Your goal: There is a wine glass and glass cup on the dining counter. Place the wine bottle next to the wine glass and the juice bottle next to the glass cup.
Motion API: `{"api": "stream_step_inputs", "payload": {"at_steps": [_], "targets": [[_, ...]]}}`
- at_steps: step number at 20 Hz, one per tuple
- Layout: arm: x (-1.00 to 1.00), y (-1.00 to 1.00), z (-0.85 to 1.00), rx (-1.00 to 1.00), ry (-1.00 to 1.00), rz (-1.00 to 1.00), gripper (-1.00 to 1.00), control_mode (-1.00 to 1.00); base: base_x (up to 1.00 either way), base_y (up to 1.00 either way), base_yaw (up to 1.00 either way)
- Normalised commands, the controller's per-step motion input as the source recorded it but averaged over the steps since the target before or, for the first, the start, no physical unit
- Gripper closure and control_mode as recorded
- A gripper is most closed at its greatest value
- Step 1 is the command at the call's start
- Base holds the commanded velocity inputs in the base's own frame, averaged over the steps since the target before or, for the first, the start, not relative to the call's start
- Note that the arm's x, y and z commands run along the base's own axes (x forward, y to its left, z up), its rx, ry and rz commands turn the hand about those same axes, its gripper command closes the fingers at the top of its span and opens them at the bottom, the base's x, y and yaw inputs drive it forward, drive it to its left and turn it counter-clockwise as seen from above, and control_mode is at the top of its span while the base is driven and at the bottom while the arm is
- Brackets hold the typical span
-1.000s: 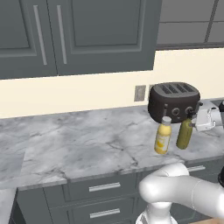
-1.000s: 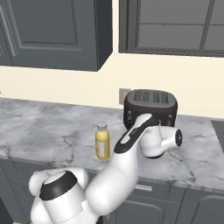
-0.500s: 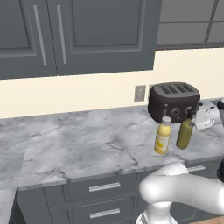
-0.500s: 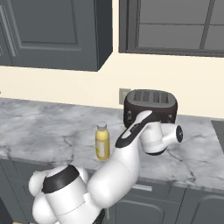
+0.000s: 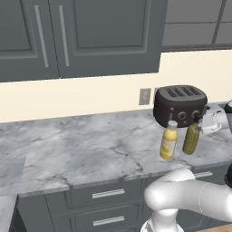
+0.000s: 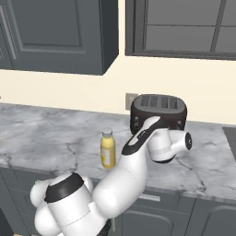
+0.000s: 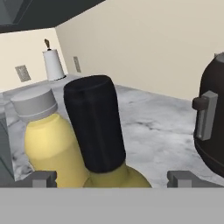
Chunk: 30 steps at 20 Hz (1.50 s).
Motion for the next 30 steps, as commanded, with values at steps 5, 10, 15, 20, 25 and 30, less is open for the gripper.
{"api": "stream_step_inputs", "payload": {"at_steps": [5,10,15,20,25,30], "targets": [[0.07,0.10,-0.01,0.07,0.00,-0.01,-1.00,-1.00,0.00,0.00,0.00],[0.11,0.08,-0.03,0.05,0.00,0.00,-1.00,-1.00,0.00,0.00,0.00],[0.01,0.00,-0.09,0.00,0.00,0.00,1.00,-1.00,0.00,0.00,0.00],[-0.02,-0.01,0.02,0.03,0.00,0.00,1.00,-1.00,0.00,0.00,0.00],[-0.09,0.00,0.30,0.06,0.01,0.00,1.00,-1.00,0.00,0.00,0.00],[-0.28,-0.01,0.48,0.00,0.01,0.00,1.00,-1.00,0.00,0.00,0.00]]}}
